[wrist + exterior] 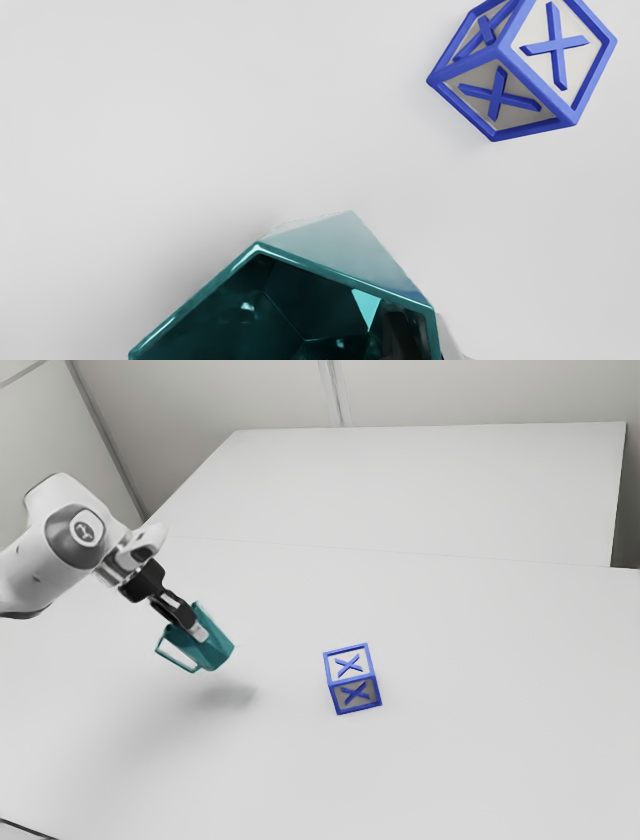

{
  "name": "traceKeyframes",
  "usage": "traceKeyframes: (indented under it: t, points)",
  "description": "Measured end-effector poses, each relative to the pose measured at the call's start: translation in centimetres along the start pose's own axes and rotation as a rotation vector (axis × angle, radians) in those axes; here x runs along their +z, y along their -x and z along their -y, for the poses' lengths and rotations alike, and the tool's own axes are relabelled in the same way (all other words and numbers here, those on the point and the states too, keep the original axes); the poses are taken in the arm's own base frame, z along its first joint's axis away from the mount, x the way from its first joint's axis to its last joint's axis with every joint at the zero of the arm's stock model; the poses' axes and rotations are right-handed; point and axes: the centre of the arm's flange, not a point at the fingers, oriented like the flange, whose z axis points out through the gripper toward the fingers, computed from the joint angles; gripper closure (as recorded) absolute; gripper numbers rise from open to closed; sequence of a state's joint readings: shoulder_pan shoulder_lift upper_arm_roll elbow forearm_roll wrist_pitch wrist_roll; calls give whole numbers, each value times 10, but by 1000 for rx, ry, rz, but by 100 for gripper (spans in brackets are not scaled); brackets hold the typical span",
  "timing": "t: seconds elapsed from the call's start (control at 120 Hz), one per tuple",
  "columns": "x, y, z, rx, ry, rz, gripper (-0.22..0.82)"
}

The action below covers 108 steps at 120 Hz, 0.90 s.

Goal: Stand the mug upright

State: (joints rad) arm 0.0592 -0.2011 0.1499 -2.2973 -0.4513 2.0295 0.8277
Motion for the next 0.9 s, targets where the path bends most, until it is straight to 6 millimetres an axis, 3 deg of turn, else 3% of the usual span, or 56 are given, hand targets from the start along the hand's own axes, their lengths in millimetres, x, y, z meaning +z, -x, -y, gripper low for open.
traceKeyframes:
  t: [0.167, 0.5, 0.9]
  points:
    - [-4, -11, -11, 12, -119, 111, 78]
    - [10, -20, -29, -36, -328, 256, 78]
    - [37, -27, -38, -132, -488, 202, 78]
